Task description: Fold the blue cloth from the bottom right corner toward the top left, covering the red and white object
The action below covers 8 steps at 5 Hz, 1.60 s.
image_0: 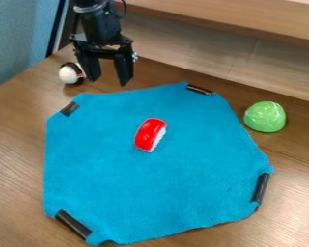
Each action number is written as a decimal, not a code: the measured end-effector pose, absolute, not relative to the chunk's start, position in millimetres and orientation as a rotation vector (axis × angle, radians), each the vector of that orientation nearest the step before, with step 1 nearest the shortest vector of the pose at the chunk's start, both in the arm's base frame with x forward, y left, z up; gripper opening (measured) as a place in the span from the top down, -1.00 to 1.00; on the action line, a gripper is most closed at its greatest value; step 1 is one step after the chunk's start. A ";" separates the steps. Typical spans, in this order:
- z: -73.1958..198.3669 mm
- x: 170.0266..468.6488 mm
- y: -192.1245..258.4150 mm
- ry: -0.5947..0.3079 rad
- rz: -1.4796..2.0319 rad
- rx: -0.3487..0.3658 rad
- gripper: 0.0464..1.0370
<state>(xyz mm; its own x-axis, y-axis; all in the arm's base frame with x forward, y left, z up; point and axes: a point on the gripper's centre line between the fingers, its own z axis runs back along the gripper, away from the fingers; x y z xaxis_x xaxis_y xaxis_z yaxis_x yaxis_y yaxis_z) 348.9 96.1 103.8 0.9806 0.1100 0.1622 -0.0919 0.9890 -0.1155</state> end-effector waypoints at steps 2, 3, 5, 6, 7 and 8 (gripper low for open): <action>96.8 360.2 72.5 -0.127 0.065 -0.126 -0.93; 103.7 369.3 44.9 -0.139 0.008 -0.154 -0.93; 92.5 364.3 -16.2 -0.104 -0.073 -0.198 -0.93; 87.9 350.5 -44.5 -0.104 -0.105 -0.209 -0.93; 82.6 336.8 -76.9 -0.108 -0.152 -0.220 -0.93; 76.5 326.4 -105.4 -0.096 -0.187 -0.236 -0.93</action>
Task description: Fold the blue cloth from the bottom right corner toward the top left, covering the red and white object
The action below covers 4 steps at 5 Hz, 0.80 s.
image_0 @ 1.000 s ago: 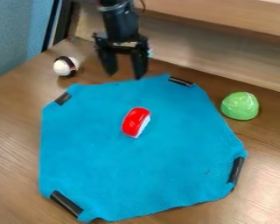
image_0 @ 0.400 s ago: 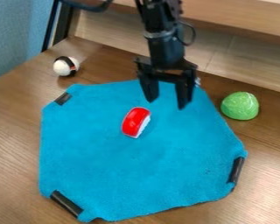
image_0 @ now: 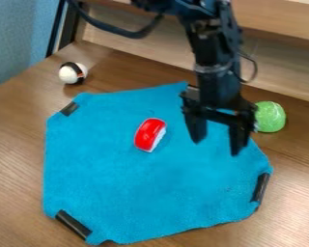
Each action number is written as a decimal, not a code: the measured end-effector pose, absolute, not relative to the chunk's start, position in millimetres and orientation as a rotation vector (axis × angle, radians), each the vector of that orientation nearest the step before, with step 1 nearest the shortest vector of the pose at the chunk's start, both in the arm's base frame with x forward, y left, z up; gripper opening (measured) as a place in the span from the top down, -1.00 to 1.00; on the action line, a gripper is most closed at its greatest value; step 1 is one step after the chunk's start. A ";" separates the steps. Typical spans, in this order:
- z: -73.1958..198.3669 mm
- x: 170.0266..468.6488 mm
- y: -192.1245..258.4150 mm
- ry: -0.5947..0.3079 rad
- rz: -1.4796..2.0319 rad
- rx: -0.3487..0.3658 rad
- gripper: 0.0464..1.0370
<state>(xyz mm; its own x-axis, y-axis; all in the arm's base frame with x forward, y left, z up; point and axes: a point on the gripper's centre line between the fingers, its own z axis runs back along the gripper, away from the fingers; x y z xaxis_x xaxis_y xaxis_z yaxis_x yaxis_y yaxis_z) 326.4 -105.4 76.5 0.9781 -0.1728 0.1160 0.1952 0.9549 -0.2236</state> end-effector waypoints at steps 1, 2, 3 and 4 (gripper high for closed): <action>72.6 317.2 -132.8 -0.099 -0.213 -0.240 -0.93; 72.3 313.8 -152.0 -0.121 -0.231 -0.235 -0.93; 60.4 316.6 -159.4 -0.112 -0.209 -0.210 -0.93; 52.5 316.5 -164.6 -0.121 -0.174 -0.167 -0.93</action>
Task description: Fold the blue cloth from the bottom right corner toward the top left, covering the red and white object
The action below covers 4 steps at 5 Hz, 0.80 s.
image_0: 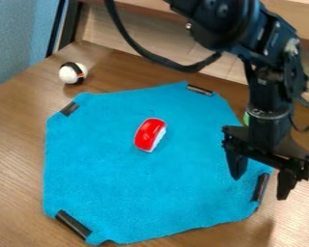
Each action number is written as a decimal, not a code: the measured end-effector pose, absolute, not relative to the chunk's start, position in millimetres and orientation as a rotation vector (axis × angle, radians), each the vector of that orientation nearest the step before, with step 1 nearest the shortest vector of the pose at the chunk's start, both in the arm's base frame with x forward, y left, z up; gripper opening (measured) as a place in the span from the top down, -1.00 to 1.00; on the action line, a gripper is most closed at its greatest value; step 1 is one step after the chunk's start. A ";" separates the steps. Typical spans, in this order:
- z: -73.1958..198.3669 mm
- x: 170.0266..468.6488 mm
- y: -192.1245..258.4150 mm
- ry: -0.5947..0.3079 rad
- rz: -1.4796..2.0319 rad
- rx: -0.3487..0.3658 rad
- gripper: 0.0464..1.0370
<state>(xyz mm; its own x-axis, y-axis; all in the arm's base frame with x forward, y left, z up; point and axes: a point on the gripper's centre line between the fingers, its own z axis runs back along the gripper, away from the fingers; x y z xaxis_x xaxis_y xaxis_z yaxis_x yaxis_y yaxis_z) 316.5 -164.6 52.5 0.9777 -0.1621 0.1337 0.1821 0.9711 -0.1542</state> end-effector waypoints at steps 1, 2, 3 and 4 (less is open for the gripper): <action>39.8 319.8 -165.1 -0.132 -0.106 -0.111 -0.93; 35.4 326.4 -166.7 -0.121 -0.085 -0.088 -0.93; 30.1 329.6 -168.9 -0.115 -0.057 -0.080 -0.93; 28.1 332.5 -169.2 -0.112 -0.046 -0.076 -0.93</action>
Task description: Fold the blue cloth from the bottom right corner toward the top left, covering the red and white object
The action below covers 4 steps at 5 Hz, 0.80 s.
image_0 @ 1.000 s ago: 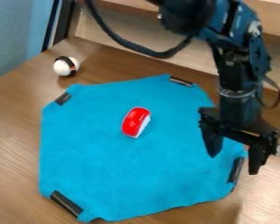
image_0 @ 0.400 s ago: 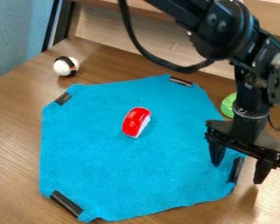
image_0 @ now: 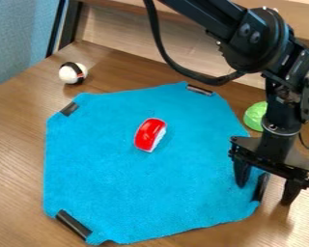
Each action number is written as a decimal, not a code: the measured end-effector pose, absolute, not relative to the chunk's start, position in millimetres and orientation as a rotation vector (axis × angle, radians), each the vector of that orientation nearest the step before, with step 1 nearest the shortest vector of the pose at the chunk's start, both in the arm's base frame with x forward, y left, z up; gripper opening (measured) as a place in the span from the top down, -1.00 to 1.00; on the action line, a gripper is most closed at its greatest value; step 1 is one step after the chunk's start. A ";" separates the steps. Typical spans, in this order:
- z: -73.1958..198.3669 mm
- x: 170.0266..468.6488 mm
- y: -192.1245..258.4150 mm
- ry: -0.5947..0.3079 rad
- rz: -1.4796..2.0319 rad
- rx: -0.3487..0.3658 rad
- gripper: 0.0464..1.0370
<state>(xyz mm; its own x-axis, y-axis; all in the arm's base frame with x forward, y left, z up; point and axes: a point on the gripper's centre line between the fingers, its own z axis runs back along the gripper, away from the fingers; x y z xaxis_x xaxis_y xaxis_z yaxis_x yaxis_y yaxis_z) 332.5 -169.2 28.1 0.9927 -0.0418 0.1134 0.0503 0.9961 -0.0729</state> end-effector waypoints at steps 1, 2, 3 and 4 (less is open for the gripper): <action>26.7 336.0 -171.4 -0.102 -0.028 -0.072 -0.85; 26.3 338.4 -170.7 -0.095 -0.015 -0.061 -0.27; 25.0 339.1 -169.6 -0.087 -0.009 -0.048 0.28; 25.5 339.5 -167.0 -0.082 0.011 -0.056 0.71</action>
